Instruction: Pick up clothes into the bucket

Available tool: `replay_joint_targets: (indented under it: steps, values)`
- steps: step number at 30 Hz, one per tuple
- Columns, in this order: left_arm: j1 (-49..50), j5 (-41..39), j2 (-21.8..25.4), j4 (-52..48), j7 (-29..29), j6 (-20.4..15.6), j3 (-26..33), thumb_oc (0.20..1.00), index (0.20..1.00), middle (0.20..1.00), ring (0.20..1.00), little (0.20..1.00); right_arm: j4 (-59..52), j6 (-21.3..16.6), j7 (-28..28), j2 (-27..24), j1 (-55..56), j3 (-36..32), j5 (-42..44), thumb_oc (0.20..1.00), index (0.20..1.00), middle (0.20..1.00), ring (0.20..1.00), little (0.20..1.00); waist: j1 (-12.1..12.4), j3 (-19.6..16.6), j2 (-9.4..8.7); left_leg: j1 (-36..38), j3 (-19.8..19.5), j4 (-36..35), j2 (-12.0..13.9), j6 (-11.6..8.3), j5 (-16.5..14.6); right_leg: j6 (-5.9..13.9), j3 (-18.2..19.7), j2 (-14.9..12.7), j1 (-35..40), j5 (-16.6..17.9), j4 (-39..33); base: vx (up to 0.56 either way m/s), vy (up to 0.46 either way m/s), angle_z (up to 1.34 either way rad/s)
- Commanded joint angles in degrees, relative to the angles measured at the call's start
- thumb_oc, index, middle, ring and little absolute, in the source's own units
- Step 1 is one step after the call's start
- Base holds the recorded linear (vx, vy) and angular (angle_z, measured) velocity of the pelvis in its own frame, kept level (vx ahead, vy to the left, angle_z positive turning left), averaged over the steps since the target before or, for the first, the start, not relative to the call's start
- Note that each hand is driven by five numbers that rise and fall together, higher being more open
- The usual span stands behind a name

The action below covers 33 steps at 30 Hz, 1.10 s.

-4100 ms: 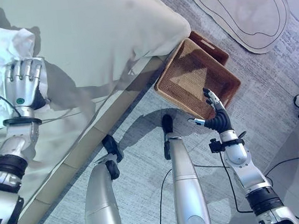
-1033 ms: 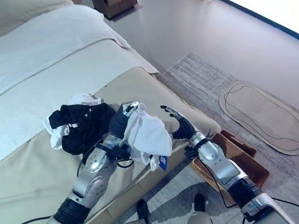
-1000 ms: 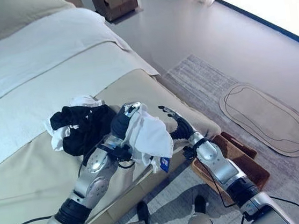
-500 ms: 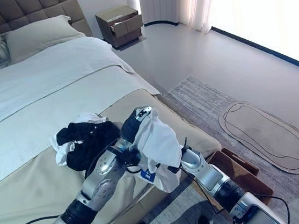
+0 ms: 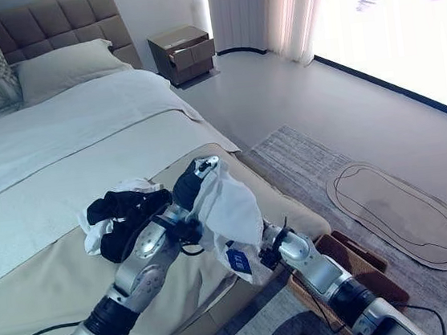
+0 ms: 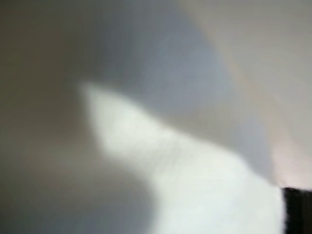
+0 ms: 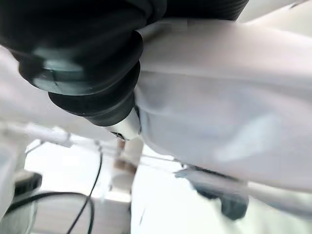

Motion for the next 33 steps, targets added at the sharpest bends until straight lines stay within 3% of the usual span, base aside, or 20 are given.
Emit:
replay_joint_targets:
  steps: [1, 6, 7, 8, 9, 24, 33]
  values:
    - [-4.4, 1.8, -0.8, -4.4, 0.4, -4.2, 5.2, 0.2, 0.2, 0.2, 0.2, 0.2, -2.2, -1.0, -2.2, 0.4, 1.8, -4.2, 0.8, 0.2, 0.2, 0.2, 0.2, 0.2, 1.3, -2.1, -1.47, 0.5, 0.9, 1.5, -0.1, 0.65, -3.1, 0.94, -1.2, -0.3, -1.6, 2.7, 0.9, 0.0, 0.0, 0.0]
    - [-1.0, 2.7, -0.8, -4.2, 1.3, -4.9, 7.6, 0.2, 0.2, 0.2, 0.2, 0.2, -1.6, -2.1, -5.7, 2.0, 5.4, -9.5, 3.9, 0.2, 0.2, 0.2, 0.2, 0.2, 0.8, -2.4, -1.34, 1.2, 1.1, 1.0, 0.1, 0.61, -3.1, 0.8, -1.1, 0.0, -1.3, 2.6, 0.9, 0.0, -0.001, -0.01]
    - [-0.2, 2.8, -0.7, -4.2, 1.4, -5.0, 8.1, 0.379, 0.379, 0.379, 0.379, 0.379, -1.4, -2.2, -6.2, 2.4, 5.9, -10.3, 4.9, 0.2, 0.2, 0.2, 0.2, 0.2, 0.7, -2.4, -1.33, 1.2, 1.2, 1.0, 0.2, 0.58, -3.1, 0.76, -1.0, 0.0, -1.3, 2.5, 0.9, 0.0, 0.0, 0.0]
    - [0.3, 3.0, -0.7, -4.2, 1.5, -5.1, 8.4, 0.774, 0.774, 0.774, 0.774, 0.774, -1.3, -2.4, -6.7, 2.7, 6.5, -11.0, 5.7, 0.2, 0.2, 0.2, 0.2, 0.2, 0.5, -2.4, -1.33, 1.2, 1.2, 1.0, 0.2, 0.56, -3.1, 0.75, -0.9, 0.1, -1.3, 2.5, 0.9, 0.0, 0.0, 0.0]
    - [1.2, 3.4, -0.8, -4.3, 1.9, -5.3, 9.0, 1.0, 1.0, 1.0, 1.0, 1.0, -1.5, -2.5, -7.5, 3.2, 7.2, -11.9, 6.7, 0.2, 0.2, 0.2, 0.2, 0.2, 0.5, -2.4, -1.33, 1.3, 1.3, 0.9, 0.2, 0.57, -3.1, 0.72, -0.8, 0.2, -1.4, 2.5, 0.9, 0.0, 0.0, 0.0]
    - [9.1, 5.9, -2.5, 0.3, 4.7, -6.7, 13.6, 1.0, 1.0, 1.0, 1.0, 1.0, -4.8, -5.5, -11.0, 6.9, 12.6, -21.7, 20.9, 0.2, 0.2, 0.2, 0.2, 0.2, -0.3, -1.8, -1.38, 1.0, 1.8, 0.7, 0.5, 0.51, -2.9, 0.47, 0.2, 0.7, -2.3, 2.7, 0.8, 0.0, -0.004, -0.04]
    - [12.4, 7.2, -3.0, 5.6, 4.7, -6.4, 15.2, 1.0, 1.0, 1.0, 1.0, 1.0, -4.8, -7.1, -13.8, 7.7, 13.9, -27.2, 22.4, 0.2, 0.2, 0.2, 0.2, 0.2, -0.7, -1.5, -1.19, 0.7, 2.1, 0.9, 0.5, 0.59, -3.1, 0.45, 0.5, 0.8, -2.9, 2.7, 1.0, 0.0, -0.003, -0.01]
